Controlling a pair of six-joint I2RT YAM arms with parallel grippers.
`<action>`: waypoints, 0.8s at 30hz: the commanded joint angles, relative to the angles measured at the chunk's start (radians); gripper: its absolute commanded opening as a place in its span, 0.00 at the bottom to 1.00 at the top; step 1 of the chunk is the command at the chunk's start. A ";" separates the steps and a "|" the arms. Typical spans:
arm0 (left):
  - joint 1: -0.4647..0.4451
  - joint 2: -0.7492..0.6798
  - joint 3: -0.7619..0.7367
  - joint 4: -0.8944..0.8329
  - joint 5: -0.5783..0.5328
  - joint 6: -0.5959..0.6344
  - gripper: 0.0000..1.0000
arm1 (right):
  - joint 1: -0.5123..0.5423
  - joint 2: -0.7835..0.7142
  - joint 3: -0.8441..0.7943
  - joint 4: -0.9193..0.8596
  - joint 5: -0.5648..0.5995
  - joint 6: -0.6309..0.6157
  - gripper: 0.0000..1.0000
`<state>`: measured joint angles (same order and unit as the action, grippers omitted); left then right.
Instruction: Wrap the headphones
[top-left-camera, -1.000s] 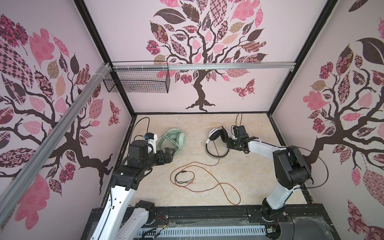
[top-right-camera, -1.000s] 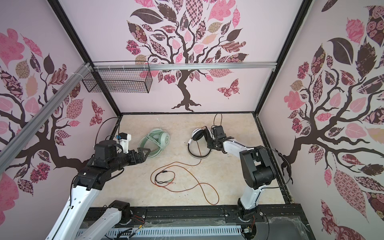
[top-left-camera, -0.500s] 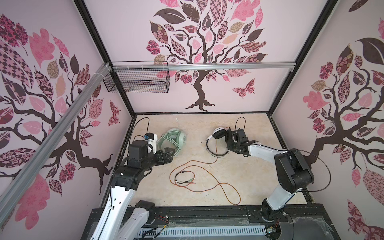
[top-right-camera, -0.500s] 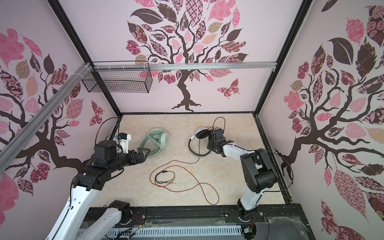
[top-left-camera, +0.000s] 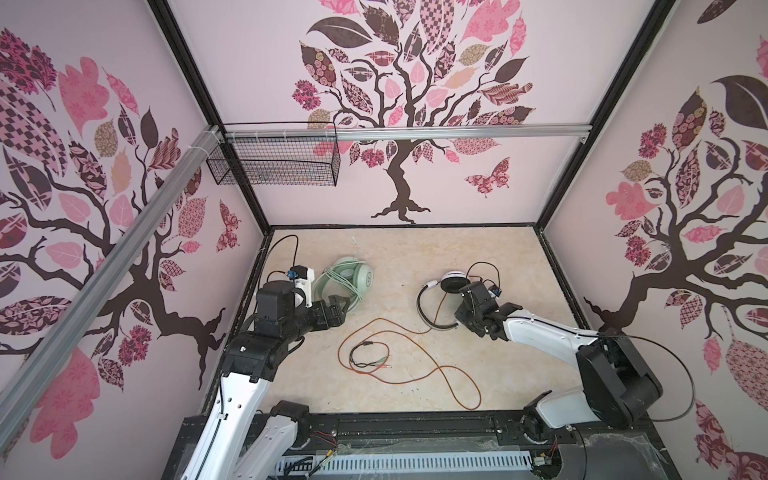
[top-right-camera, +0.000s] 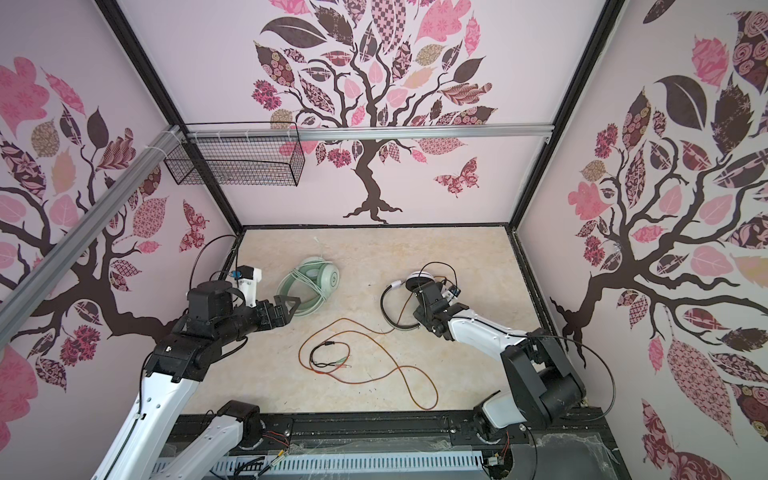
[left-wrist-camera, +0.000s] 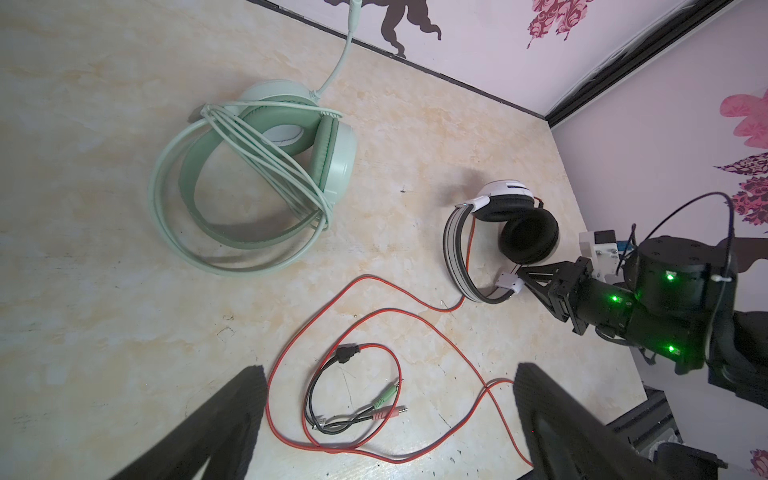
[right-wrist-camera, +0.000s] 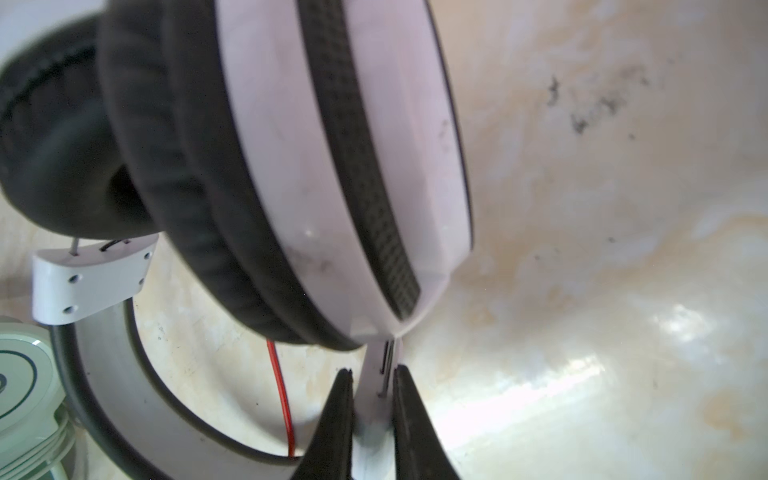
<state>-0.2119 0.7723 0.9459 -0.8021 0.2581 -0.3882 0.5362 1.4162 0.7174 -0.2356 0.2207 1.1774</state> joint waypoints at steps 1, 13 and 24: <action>-0.005 -0.001 -0.010 -0.005 -0.016 0.018 0.96 | 0.046 -0.064 -0.014 -0.062 0.039 0.178 0.08; -0.005 -0.006 -0.013 -0.007 -0.028 0.021 0.96 | 0.172 -0.048 -0.016 -0.023 0.066 0.425 0.10; -0.005 0.023 -0.011 -0.012 -0.022 0.020 0.96 | 0.252 0.131 0.145 -0.043 0.003 0.518 0.28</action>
<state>-0.2142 0.8066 0.9459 -0.8112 0.2329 -0.3836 0.7792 1.5093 0.8295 -0.2802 0.2455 1.6615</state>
